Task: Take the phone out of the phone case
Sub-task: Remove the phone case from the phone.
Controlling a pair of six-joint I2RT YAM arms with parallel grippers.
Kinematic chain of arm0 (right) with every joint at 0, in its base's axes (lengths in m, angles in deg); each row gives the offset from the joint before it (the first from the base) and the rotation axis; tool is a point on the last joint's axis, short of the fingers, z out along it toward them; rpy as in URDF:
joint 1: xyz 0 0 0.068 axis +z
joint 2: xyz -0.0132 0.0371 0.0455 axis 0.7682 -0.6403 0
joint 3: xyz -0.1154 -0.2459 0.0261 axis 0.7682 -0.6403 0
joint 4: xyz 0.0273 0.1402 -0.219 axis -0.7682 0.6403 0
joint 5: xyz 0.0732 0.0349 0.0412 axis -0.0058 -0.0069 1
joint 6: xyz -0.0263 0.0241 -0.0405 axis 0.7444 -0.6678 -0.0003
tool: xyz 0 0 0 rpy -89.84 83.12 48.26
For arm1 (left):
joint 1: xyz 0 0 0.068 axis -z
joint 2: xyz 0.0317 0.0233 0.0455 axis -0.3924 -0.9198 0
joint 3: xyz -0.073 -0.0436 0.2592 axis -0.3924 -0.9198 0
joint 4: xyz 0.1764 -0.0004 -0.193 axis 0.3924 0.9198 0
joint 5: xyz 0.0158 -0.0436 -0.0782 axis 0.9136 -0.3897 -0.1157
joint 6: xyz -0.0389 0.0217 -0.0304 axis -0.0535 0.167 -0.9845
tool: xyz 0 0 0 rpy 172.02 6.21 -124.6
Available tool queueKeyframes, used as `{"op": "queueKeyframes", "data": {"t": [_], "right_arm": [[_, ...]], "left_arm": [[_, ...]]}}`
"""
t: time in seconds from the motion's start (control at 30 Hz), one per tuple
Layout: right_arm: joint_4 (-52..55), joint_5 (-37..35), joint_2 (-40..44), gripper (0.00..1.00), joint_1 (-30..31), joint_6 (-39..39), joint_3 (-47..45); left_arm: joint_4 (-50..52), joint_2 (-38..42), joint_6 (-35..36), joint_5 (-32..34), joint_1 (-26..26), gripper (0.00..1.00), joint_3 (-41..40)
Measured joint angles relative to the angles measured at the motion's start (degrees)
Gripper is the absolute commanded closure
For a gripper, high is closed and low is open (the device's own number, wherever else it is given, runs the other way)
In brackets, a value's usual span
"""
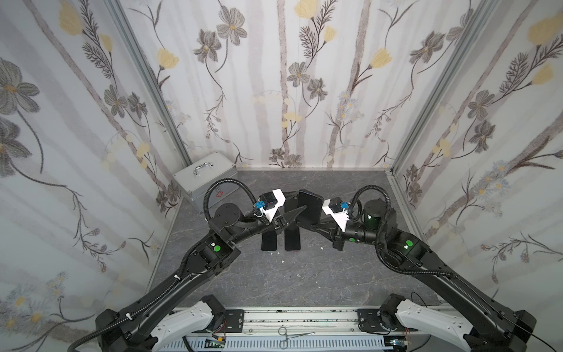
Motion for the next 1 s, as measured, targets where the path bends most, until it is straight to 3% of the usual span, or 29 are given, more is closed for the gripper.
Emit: {"op": "queueKeyframes", "data": {"t": [0.67, 1.0], "right_arm": [[4.17, -13.33, -1.9, 1.0, 6.75, 2.19, 3.17], [4.59, -15.98, -2.01, 1.0, 7.67, 3.04, 3.17]], "left_arm": [[0.0, -0.5, -0.22, 3.98, -0.2, 0.57, -0.76], [0.26, -0.92, -0.22, 4.46, -0.2, 0.54, -0.76]]}}
